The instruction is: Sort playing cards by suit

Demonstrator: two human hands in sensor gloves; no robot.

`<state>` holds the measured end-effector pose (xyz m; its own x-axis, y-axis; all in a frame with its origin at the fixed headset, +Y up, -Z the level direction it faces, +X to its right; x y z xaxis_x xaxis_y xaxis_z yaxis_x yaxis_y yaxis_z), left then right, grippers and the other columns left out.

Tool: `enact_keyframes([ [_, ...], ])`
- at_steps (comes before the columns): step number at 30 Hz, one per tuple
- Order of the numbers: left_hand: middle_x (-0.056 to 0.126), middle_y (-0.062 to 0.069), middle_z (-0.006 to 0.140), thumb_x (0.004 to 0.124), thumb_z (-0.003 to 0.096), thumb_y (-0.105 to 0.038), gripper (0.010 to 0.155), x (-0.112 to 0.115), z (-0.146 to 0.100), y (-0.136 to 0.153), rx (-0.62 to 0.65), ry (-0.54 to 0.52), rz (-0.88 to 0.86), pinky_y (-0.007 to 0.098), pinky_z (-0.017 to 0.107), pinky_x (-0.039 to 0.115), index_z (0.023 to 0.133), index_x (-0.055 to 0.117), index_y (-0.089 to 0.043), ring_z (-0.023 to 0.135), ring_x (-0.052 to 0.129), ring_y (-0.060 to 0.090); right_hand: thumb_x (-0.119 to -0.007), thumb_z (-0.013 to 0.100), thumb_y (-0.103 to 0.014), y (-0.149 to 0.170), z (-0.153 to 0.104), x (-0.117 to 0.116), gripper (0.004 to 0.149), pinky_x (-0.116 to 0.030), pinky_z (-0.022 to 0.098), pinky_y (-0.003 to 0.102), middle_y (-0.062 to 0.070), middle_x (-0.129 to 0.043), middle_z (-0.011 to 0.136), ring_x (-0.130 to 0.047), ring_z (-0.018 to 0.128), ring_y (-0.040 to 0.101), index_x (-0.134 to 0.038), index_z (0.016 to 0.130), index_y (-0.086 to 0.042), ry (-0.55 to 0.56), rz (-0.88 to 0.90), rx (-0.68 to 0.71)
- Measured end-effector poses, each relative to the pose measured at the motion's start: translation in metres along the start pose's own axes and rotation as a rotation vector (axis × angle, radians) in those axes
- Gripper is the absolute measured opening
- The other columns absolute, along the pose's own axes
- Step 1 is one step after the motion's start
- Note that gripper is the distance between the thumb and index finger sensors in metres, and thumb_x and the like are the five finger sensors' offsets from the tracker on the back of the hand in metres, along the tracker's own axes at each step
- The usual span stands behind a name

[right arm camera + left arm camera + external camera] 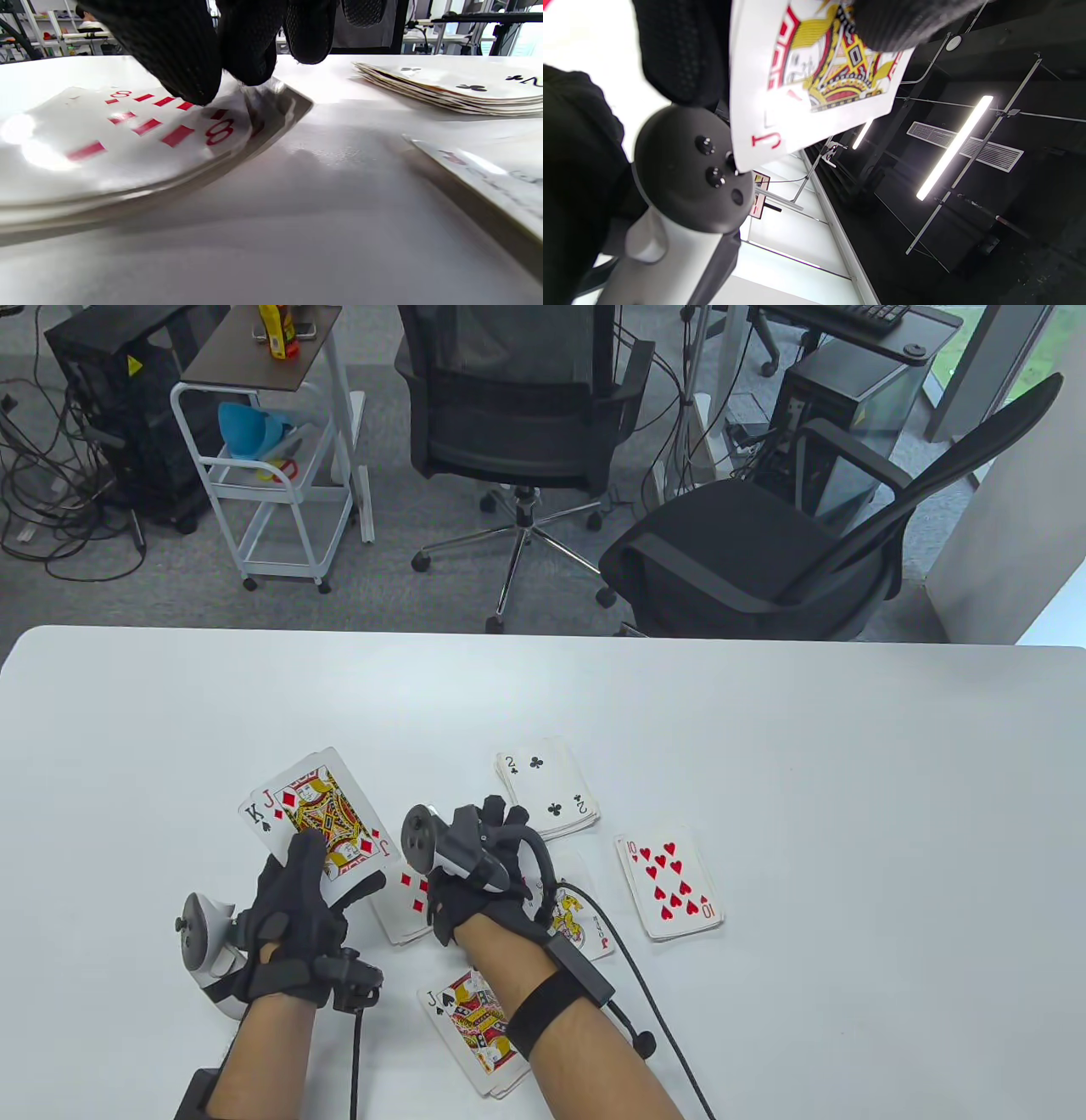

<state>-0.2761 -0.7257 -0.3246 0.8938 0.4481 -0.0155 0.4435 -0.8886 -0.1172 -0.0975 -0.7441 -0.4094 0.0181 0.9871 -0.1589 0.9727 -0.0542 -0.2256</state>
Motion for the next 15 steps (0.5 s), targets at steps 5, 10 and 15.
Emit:
enact_keyframes([
  [5, 0.089, -0.002, 0.094, 0.073, 0.0587, -0.050, 0.050, 0.006, 0.000, 0.005, -0.017, 0.017, 0.029, 0.040, 0.050, 0.093, 0.101, 0.070, -0.024, 0.078, 0.099, 0.026, -0.083, 0.057, -0.040, 0.034, -0.029, 0.028, 0.041, -0.029, 0.067, 0.074, 0.025, -0.054, 0.107, -0.034, 0.102, 0.055, -0.080, 0.082, -0.008, 0.086, 0.207, 0.015],
  [10, 0.090, -0.002, 0.093, 0.074, 0.0586, -0.050, 0.049, 0.015, -0.001, 0.016, -0.053, 0.055, 0.082, 0.040, 0.050, 0.093, 0.101, 0.070, -0.025, 0.077, 0.099, 0.026, -0.077, 0.059, -0.043, 0.073, -0.073, 0.050, 0.044, -0.029, 0.066, 0.074, 0.026, -0.055, 0.107, -0.034, 0.101, 0.056, -0.082, 0.082, -0.007, 0.229, 0.499, 0.070],
  [15, 0.090, -0.002, 0.093, 0.075, 0.0586, -0.049, 0.049, 0.024, -0.003, 0.029, -0.093, 0.094, 0.134, 0.040, 0.050, 0.093, 0.101, 0.071, -0.025, 0.077, 0.099, 0.026, -0.074, 0.059, -0.044, 0.088, -0.098, 0.048, 0.045, -0.030, 0.065, 0.075, 0.025, -0.060, 0.105, -0.038, 0.101, 0.056, -0.084, 0.082, -0.007, 0.380, 0.666, 0.142],
])
Point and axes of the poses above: the tracker on the back of each hand, its own y axis roughly to the little-finger side, its own z axis roughly from the wrist to the fingertips, x = y × z, the point moved 5 cm from there along z, roughly from the wrist to the fingertips
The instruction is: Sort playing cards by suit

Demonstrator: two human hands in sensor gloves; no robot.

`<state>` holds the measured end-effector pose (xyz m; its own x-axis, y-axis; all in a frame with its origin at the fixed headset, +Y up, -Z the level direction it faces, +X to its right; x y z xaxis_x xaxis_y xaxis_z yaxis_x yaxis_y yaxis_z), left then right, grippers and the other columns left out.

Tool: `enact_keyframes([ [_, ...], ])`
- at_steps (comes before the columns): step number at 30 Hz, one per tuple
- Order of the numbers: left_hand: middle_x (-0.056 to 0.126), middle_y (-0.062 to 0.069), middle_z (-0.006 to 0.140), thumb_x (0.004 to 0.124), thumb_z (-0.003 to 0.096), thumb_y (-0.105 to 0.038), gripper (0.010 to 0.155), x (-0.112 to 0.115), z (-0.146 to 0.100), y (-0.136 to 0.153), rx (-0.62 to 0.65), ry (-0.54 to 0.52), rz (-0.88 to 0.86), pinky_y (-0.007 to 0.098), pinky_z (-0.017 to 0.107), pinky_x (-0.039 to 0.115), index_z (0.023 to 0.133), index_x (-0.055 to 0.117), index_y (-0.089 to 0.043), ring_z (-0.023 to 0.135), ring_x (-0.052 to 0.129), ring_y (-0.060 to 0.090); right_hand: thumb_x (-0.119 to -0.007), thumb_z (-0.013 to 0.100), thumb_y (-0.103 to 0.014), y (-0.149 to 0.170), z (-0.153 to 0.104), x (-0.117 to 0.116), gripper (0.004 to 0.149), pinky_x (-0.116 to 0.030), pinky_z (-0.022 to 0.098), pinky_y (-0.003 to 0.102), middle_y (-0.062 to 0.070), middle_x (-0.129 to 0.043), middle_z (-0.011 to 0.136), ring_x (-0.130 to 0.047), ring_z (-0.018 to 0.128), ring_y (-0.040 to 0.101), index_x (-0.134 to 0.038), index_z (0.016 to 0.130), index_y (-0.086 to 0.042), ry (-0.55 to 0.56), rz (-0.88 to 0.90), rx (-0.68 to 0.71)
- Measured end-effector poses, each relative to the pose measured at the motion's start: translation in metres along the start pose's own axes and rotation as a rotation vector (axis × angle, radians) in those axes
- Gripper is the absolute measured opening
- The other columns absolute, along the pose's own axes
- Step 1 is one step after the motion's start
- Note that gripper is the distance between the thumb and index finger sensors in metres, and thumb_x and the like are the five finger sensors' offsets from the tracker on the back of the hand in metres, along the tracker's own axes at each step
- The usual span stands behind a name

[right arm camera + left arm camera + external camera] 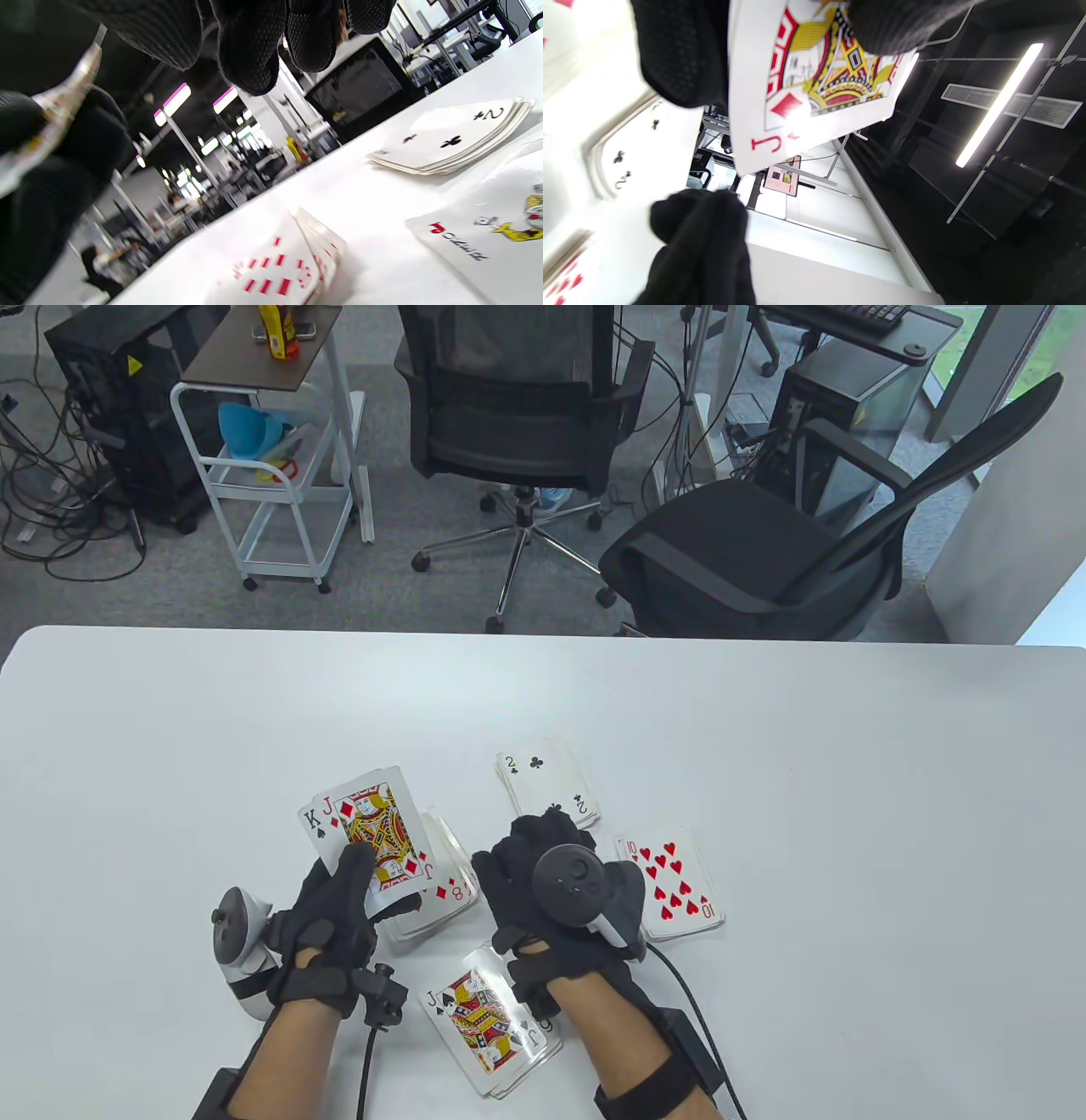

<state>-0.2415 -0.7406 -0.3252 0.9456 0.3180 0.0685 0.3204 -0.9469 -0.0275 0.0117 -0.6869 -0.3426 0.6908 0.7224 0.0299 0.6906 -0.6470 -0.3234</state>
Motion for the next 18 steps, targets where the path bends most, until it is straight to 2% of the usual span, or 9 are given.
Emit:
enact_keyframes([
  [6, 0.090, -0.002, 0.094, 0.075, 0.0586, -0.049, 0.049, 0.013, 0.000, 0.017, -0.062, 0.063, 0.090, 0.040, 0.050, 0.093, 0.101, 0.070, -0.025, 0.078, 0.099, 0.027, -0.068, 0.060, -0.042, -0.004, -0.009, -0.010, 0.045, -0.035, 0.067, 0.074, 0.022, -0.063, 0.105, -0.044, 0.101, 0.054, -0.081, 0.085, -0.008, -0.050, 0.097, 0.075],
  [10, 0.089, -0.003, 0.095, 0.076, 0.0584, -0.048, 0.049, 0.026, -0.002, 0.026, -0.090, 0.116, 0.101, 0.040, 0.050, 0.093, 0.101, 0.071, -0.026, 0.078, 0.099, 0.027, -0.075, 0.058, -0.050, -0.006, -0.012, -0.019, 0.054, -0.035, 0.066, 0.074, 0.023, -0.060, 0.106, -0.043, 0.100, 0.055, -0.075, 0.091, -0.007, -0.080, 0.060, 0.069],
  [12, 0.089, -0.003, 0.095, 0.076, 0.0584, -0.048, 0.048, 0.031, -0.002, 0.028, -0.098, 0.146, 0.084, 0.040, 0.050, 0.093, 0.101, 0.071, -0.026, 0.078, 0.099, 0.027, -0.082, 0.055, -0.050, -0.008, -0.014, -0.020, 0.053, -0.037, 0.066, 0.074, 0.022, -0.063, 0.104, -0.046, 0.100, 0.055, -0.077, 0.086, -0.008, -0.051, 0.037, 0.074],
  [18, 0.090, -0.003, 0.094, 0.077, 0.0584, -0.047, 0.048, 0.032, -0.002, 0.031, -0.112, 0.152, 0.079, 0.041, 0.050, 0.093, 0.101, 0.071, -0.026, 0.078, 0.099, 0.027, -0.087, 0.053, -0.045, -0.016, -0.018, -0.017, 0.045, -0.043, 0.067, 0.073, 0.019, -0.071, 0.099, -0.056, 0.098, 0.052, -0.080, 0.075, -0.008, 0.010, 0.023, 0.099],
])
Point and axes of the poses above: the tracker on the back of each hand, its own y axis roughly to the little-finger side, its own z axis roughly from the wrist to the fingertips, x = y × z, the point moved 5 cm from there along z, roughly from the wrist to the fingertips
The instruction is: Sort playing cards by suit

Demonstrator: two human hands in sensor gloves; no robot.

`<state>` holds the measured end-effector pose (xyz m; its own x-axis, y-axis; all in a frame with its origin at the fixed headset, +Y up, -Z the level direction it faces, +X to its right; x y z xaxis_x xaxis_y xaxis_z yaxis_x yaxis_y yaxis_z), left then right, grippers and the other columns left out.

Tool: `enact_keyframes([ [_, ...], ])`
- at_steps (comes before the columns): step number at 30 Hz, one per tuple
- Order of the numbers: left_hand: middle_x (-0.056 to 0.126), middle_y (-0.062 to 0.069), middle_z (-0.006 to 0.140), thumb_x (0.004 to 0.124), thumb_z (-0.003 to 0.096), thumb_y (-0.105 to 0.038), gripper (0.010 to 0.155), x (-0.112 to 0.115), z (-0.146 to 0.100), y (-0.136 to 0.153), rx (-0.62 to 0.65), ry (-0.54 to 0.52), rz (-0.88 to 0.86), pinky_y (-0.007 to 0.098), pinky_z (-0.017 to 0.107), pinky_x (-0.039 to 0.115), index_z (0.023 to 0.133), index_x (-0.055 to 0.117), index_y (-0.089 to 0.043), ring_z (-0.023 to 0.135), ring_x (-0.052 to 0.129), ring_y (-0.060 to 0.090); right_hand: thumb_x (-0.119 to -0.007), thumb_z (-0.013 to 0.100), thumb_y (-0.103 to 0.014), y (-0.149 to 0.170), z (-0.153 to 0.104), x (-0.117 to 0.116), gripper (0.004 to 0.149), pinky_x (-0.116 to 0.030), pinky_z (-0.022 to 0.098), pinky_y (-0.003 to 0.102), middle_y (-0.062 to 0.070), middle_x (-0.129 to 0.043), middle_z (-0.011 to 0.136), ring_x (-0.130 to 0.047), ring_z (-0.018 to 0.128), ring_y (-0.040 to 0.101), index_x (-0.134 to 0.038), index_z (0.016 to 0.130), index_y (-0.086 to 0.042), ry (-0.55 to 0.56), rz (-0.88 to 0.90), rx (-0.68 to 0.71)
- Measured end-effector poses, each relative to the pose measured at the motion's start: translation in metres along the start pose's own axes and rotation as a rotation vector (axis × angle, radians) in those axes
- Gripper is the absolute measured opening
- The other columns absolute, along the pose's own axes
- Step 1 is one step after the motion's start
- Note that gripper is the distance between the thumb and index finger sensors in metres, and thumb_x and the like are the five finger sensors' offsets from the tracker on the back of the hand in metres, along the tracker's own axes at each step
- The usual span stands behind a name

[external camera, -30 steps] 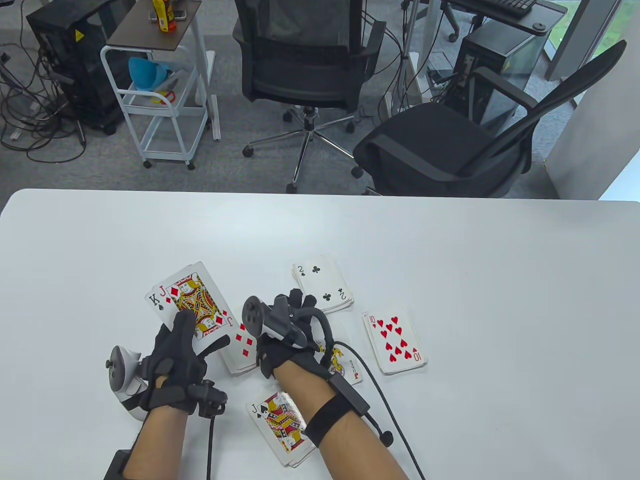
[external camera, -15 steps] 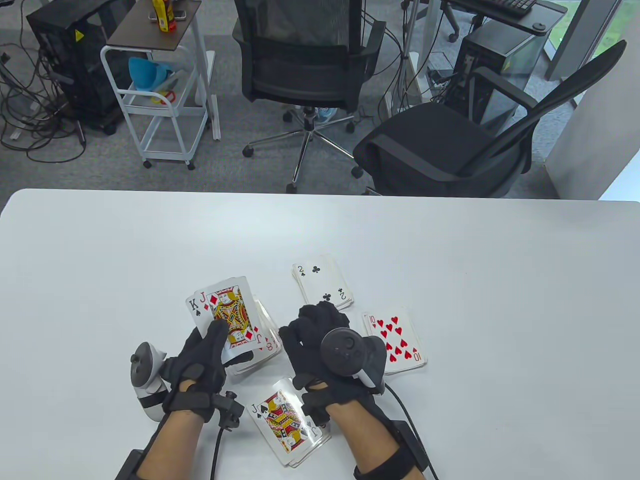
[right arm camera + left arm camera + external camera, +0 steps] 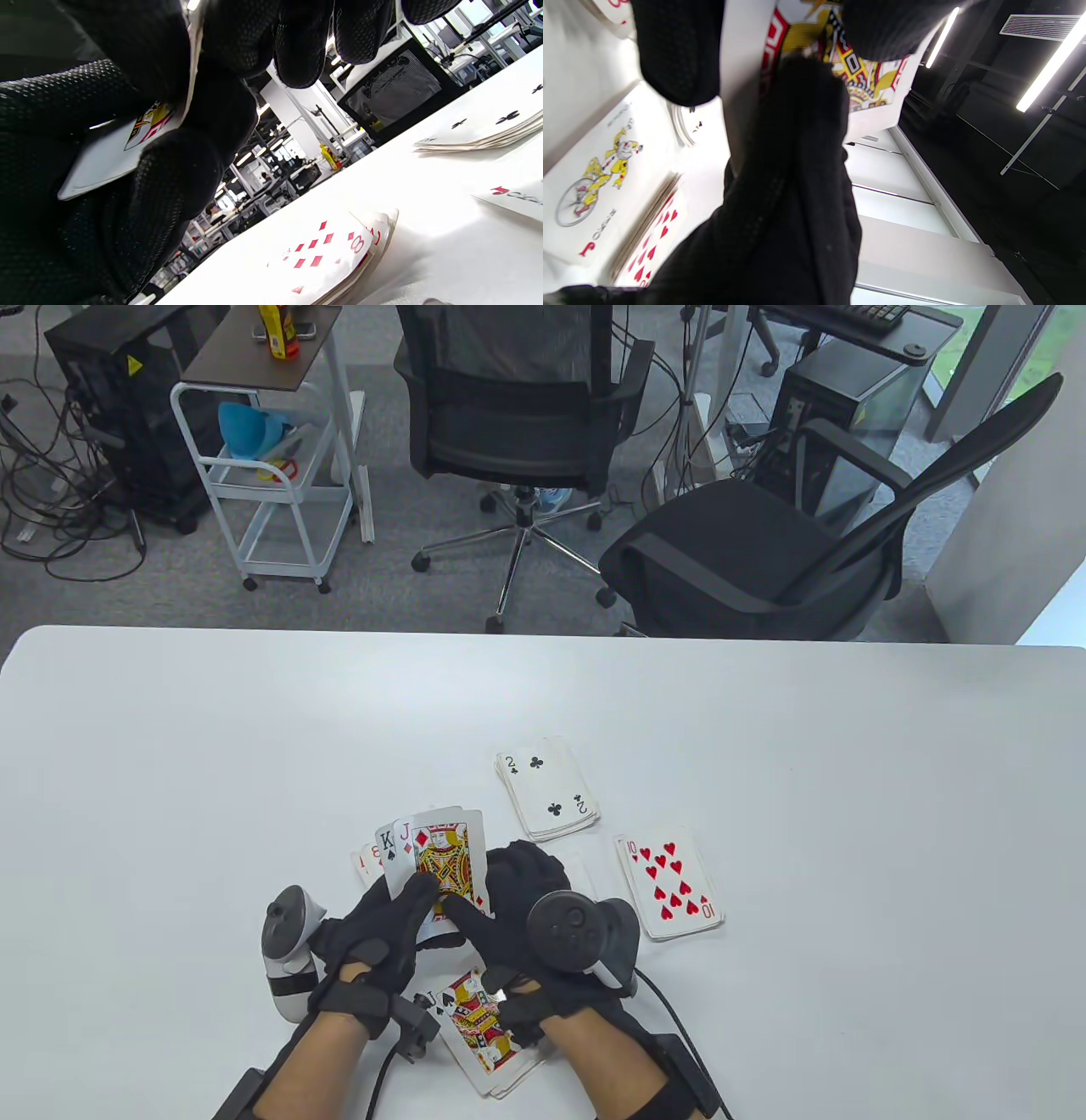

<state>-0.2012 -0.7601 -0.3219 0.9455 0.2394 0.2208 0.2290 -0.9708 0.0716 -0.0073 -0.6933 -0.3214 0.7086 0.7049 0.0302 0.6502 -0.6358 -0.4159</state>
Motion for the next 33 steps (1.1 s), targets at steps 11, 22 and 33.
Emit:
enact_keyframes([
  [11, 0.085, -0.002, 0.098, 0.077, 0.0587, -0.048, 0.050, -0.003, -0.002, -0.004, 0.001, -0.024, -0.015, 0.041, 0.052, 0.092, 0.103, 0.068, -0.026, 0.082, 0.095, 0.028, -0.083, 0.055, -0.038, 0.018, 0.000, 0.008, 0.040, -0.046, 0.067, 0.072, 0.018, -0.077, 0.097, -0.062, 0.096, 0.050, -0.086, 0.079, -0.007, 0.072, 0.055, -0.055],
  [22, 0.087, -0.002, 0.097, 0.077, 0.0587, -0.045, 0.048, -0.022, -0.006, -0.018, 0.046, -0.113, -0.008, 0.040, 0.051, 0.092, 0.102, 0.069, -0.025, 0.081, 0.097, 0.027, -0.083, 0.055, -0.035, 0.033, 0.003, 0.015, 0.037, -0.044, 0.067, 0.072, 0.018, -0.074, 0.098, -0.059, 0.097, 0.051, -0.084, 0.080, -0.006, 0.076, 0.080, -0.113],
  [33, 0.093, -0.001, 0.090, 0.077, 0.0583, -0.048, 0.048, -0.053, -0.015, -0.050, 0.182, -0.220, -0.110, 0.040, 0.048, 0.094, 0.099, 0.072, -0.022, 0.075, 0.101, 0.026, -0.082, 0.057, -0.030, 0.038, 0.011, -0.005, 0.039, -0.036, 0.067, 0.074, 0.021, -0.065, 0.104, -0.048, 0.101, 0.054, -0.082, 0.085, -0.004, -0.122, -0.011, -0.169],
])
Point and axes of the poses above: the tracker on the back of each hand, its own y axis roughly to the little-finger side, its own z axis roughly from the wrist to the fingertips, x = y × z, the point moved 5 cm from there along z, roughly from the wrist to the fingertips
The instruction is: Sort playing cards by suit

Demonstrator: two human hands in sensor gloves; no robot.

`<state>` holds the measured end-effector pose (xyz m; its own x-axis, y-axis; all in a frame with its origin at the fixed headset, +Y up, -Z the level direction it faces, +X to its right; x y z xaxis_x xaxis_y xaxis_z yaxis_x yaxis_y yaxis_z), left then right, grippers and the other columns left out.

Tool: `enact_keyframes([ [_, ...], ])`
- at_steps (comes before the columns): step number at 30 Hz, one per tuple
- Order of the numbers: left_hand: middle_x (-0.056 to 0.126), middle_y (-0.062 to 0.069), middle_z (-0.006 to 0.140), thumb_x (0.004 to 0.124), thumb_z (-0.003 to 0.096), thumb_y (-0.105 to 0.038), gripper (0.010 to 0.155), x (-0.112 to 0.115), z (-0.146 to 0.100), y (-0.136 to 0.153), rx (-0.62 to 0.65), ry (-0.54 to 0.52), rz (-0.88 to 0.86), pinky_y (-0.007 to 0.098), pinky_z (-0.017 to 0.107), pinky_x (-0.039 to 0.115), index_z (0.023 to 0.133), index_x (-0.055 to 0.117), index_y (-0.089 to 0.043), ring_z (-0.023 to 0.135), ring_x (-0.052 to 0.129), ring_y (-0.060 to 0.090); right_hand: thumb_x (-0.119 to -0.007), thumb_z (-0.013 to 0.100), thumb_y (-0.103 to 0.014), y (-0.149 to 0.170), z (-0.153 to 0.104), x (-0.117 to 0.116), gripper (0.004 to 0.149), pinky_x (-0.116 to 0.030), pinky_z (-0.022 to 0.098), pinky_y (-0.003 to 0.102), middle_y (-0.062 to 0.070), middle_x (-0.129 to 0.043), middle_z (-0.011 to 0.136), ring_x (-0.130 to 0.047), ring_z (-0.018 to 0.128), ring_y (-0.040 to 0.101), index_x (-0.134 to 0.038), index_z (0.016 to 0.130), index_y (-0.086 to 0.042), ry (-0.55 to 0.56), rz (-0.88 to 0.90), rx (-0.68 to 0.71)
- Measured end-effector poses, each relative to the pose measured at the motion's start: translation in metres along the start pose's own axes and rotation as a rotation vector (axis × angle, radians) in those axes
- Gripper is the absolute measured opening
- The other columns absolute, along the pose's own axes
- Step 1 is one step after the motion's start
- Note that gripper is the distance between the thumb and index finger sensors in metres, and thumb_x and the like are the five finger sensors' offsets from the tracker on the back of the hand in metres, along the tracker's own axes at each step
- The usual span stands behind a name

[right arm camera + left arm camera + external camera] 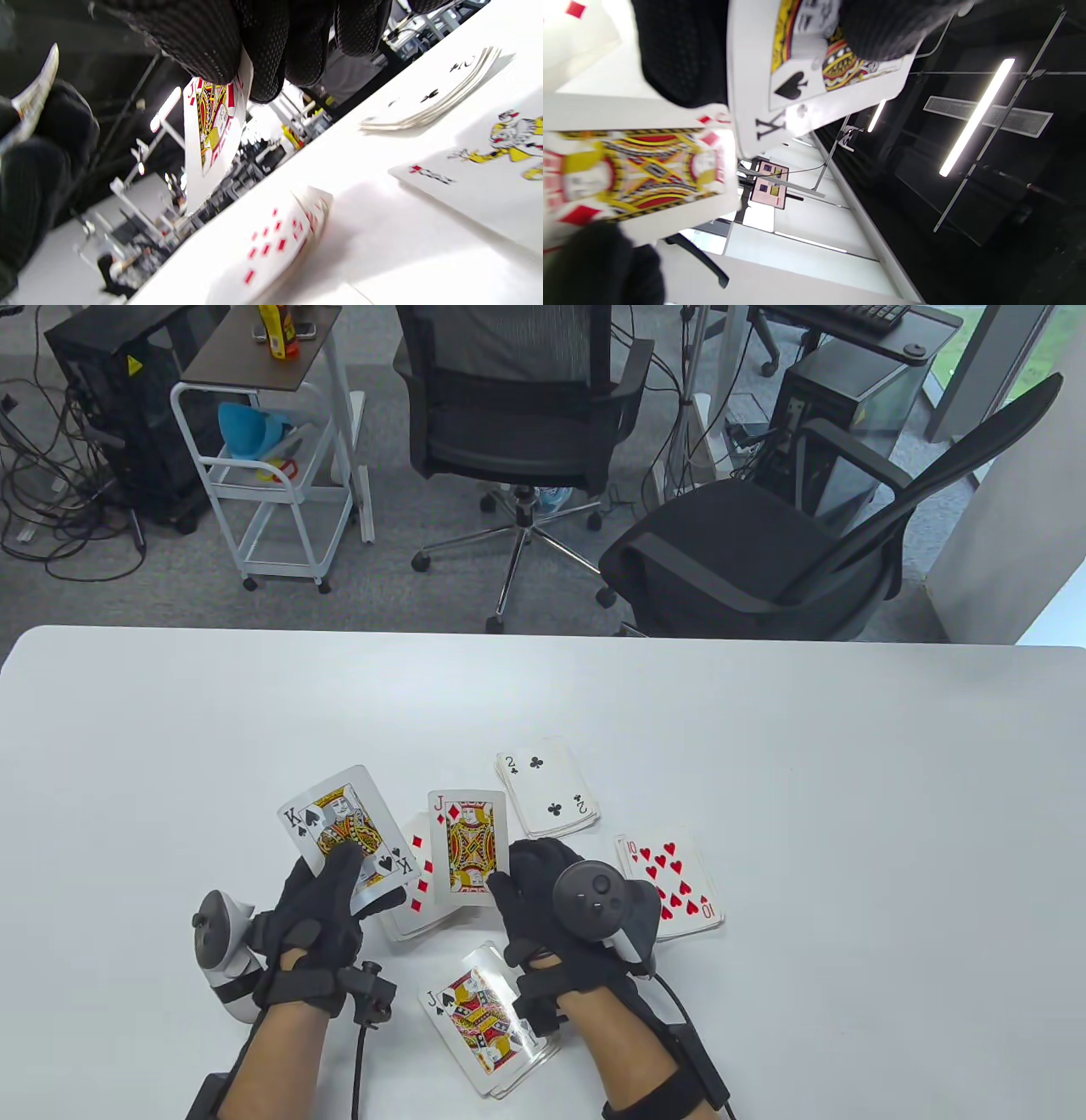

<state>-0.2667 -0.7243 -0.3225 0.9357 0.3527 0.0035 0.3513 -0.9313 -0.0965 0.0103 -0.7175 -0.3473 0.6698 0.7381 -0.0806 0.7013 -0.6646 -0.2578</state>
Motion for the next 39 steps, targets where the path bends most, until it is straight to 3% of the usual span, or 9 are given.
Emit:
enact_keyframes([
  [3, 0.098, -0.002, 0.082, 0.075, 0.0581, -0.053, 0.052, -0.003, 0.000, -0.005, 0.025, -0.007, -0.030, 0.040, 0.044, 0.095, 0.099, 0.072, -0.022, 0.069, 0.105, 0.025, -0.081, 0.058, -0.032, -0.007, 0.015, -0.011, 0.038, -0.030, 0.067, 0.076, 0.023, -0.059, 0.107, -0.039, 0.102, 0.055, -0.084, 0.084, -0.005, -0.126, -0.111, -0.048],
  [6, 0.098, -0.003, 0.082, 0.074, 0.0580, -0.053, 0.052, -0.004, 0.000, -0.009, 0.048, -0.011, -0.034, 0.039, 0.044, 0.095, 0.100, 0.070, -0.023, 0.068, 0.105, 0.025, -0.081, 0.058, -0.032, -0.019, 0.030, -0.019, 0.037, -0.029, 0.066, 0.076, 0.024, -0.059, 0.107, -0.038, 0.102, 0.055, -0.086, 0.082, -0.004, -0.139, -0.169, -0.052],
  [9, 0.098, -0.003, 0.081, 0.075, 0.0580, -0.052, 0.050, -0.005, 0.000, -0.012, 0.059, -0.007, -0.032, 0.039, 0.044, 0.095, 0.097, 0.074, -0.021, 0.068, 0.105, 0.024, -0.080, 0.058, -0.033, -0.030, 0.047, -0.041, 0.037, -0.027, 0.066, 0.076, 0.024, -0.058, 0.107, -0.035, 0.103, 0.055, -0.086, 0.081, -0.004, -0.238, -0.256, -0.086],
  [15, 0.096, -0.005, 0.084, 0.077, 0.0578, -0.050, 0.048, -0.006, 0.000, -0.015, 0.073, 0.000, -0.021, 0.039, 0.045, 0.095, 0.097, 0.073, -0.023, 0.071, 0.103, 0.024, -0.083, 0.057, -0.034, -0.042, 0.068, -0.085, 0.038, -0.027, 0.066, 0.075, 0.024, -0.058, 0.106, -0.036, 0.102, 0.054, -0.085, 0.080, -0.004, -0.271, -0.434, -0.107],
  [18, 0.096, -0.004, 0.084, 0.078, 0.0579, -0.049, 0.048, -0.006, 0.000, -0.014, 0.072, -0.001, -0.020, 0.038, 0.046, 0.095, 0.097, 0.072, -0.023, 0.071, 0.103, 0.024, -0.086, 0.056, -0.038, -0.038, 0.069, -0.090, 0.040, -0.028, 0.066, 0.075, 0.023, -0.060, 0.104, -0.040, 0.101, 0.054, -0.081, 0.080, -0.006, -0.259, -0.572, -0.120],
  [22, 0.097, -0.004, 0.083, 0.079, 0.0578, -0.049, 0.048, -0.004, 0.001, -0.013, 0.067, 0.011, -0.009, 0.039, 0.045, 0.095, 0.098, 0.072, -0.023, 0.070, 0.104, 0.024, -0.088, 0.055, -0.043, -0.033, 0.061, -0.072, 0.045, -0.029, 0.066, 0.075, 0.022, -0.060, 0.104, -0.040, 0.101, 0.054, -0.078, 0.082, -0.009, -0.182, -0.593, -0.090],
  [28, 0.101, -0.005, 0.076, 0.077, 0.0577, -0.052, 0.048, 0.006, 0.000, -0.004, 0.038, 0.031, 0.050, 0.040, 0.044, 0.095, 0.095, 0.076, -0.021, 0.068, 0.105, 0.023, -0.079, 0.058, -0.046, -0.020, 0.019, 0.000, 0.045, -0.029, 0.066, 0.075, 0.024, -0.059, 0.104, -0.038, 0.101, 0.055, -0.080, 0.081, -0.008, 0.016, -0.259, -0.044],
  [31, 0.100, -0.004, 0.076, 0.075, 0.0578, -0.052, 0.048, 0.013, -0.001, 0.001, 0.019, 0.050, 0.068, 0.041, 0.046, 0.094, 0.095, 0.075, -0.021, 0.071, 0.103, 0.024, -0.076, 0.058, -0.046, -0.010, 0.005, 0.021, 0.044, -0.028, 0.065, 0.075, 0.024, -0.060, 0.104, -0.039, 0.100, 0.056, -0.082, 0.080, -0.008, 0.099, -0.151, -0.023],
  [39, 0.090, -0.005, 0.088, 0.071, 0.0589, -0.047, 0.049, 0.026, -0.003, 0.028, -0.087, 0.099, 0.134, 0.042, 0.056, 0.087, 0.102, 0.063, -0.027, 0.084, 0.092, 0.027, -0.074, 0.058, -0.047, -0.009, -0.012, 0.043, 0.045, -0.031, 0.066, 0.075, 0.023, -0.064, 0.103, -0.041, 0.101, 0.055, -0.083, 0.080, -0.008, 0.187, 0.057, 0.068],
])
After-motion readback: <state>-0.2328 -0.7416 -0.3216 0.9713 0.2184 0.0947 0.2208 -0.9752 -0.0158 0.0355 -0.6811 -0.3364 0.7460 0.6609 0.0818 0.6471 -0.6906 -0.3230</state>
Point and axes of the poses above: the tracker on the back of each hand, its own y axis roughly to the little-finger side, its own z axis roughly from the wrist to the fingertips, x = y × z, the point moved 5 cm from there along z, roughly from the wrist to the fingertips
